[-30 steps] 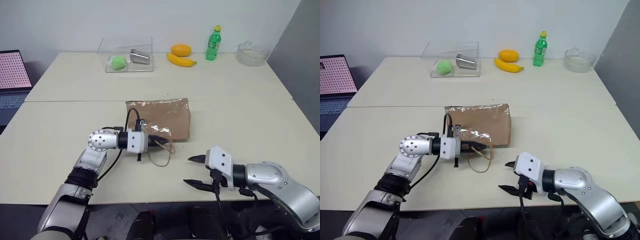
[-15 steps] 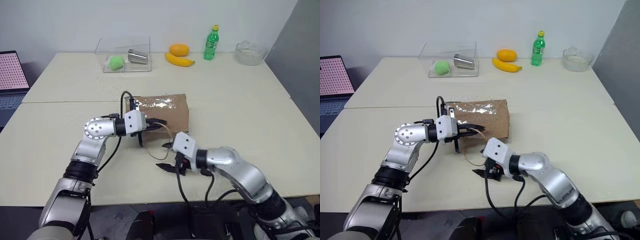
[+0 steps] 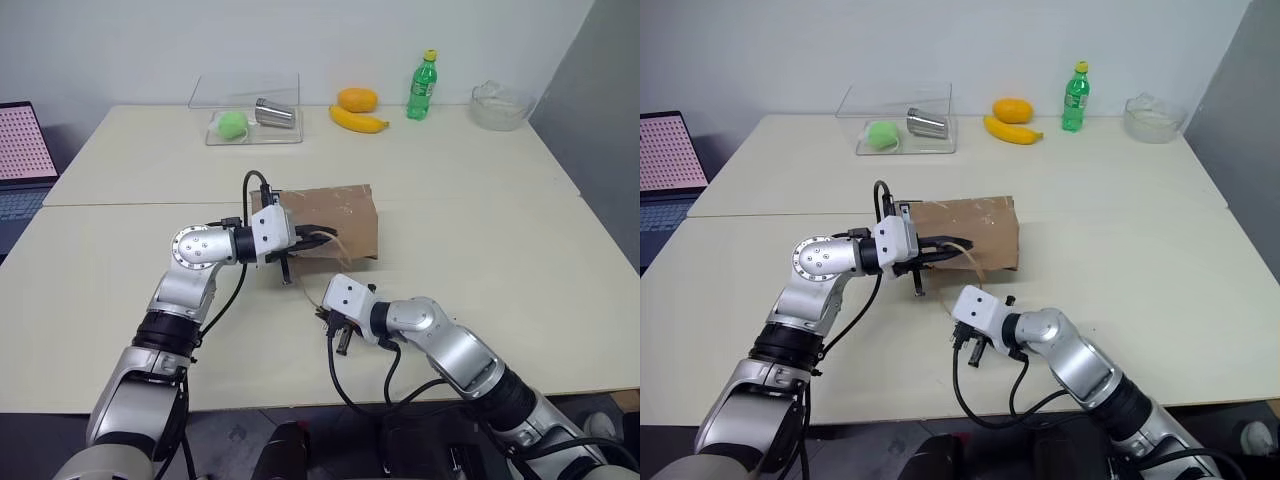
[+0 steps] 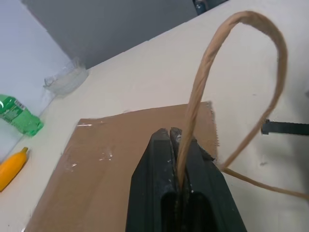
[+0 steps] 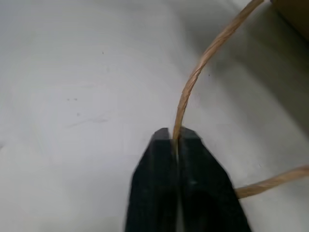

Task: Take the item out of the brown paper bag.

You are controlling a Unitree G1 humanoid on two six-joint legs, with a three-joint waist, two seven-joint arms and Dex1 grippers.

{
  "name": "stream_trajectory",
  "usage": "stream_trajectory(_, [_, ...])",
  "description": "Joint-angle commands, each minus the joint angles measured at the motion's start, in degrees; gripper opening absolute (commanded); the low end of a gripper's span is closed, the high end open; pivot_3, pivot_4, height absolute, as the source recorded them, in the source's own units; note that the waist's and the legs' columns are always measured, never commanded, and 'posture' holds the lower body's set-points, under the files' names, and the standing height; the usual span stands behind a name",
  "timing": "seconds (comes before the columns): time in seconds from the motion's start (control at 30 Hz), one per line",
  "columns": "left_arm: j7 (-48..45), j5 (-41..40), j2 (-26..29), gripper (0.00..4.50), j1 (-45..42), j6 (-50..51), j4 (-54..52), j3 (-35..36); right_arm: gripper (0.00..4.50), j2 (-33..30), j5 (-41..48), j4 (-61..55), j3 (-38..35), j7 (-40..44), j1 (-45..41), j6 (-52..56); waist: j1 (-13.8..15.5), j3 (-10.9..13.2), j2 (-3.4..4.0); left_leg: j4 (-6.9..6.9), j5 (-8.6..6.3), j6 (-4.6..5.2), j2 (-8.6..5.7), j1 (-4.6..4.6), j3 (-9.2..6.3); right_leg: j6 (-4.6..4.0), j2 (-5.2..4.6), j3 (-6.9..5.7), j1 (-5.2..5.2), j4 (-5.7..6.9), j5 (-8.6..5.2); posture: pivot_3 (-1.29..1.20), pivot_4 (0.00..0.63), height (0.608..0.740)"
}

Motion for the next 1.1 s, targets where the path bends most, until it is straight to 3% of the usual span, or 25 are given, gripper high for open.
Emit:
stream_trajectory(0.03, [2.3,-0.3,-0.8,0.00,-3.2,1.7,-0.5,2.1,0.02,0.1,-1.2,-0.7,0.2,0.9,-0.7,-1.2,0.0,0.0,0.00,0.00,0.00,0.00,0.00,0.00,0.01,0.00,0.00,0.00,0.00,0.00,0.00,0.00,0.150,0.740])
stream_trajectory(0.57, [10.6,1.9,-3.1,0.00,-32.4,3.7,28.1,7.0,0.02,-3.3,-7.4,0.6,4.0,4.9,2.3,-3.4,0.0,0.0,-0.01,0.03,0.00,0.00,-0.06,-0.05,-0.01,0.02,-0.01,-0.03,-0.02,-0.02,0.00,0.00,0.150,0.740])
stream_trajectory(1.1, [6.8,0.4,-4.3,0.00,-36.3,3.4,32.2,10.2,0.02,-4.1,-8.8,-0.8,2.2,5.7,3.5,-4.5,-0.1,0.0,-0.02,0.03,0.00,-0.01,-0.06,-0.02,0.01,0.04,-0.02,0.00,0.00,-0.02,-0.01,0.00,0.150,0.740])
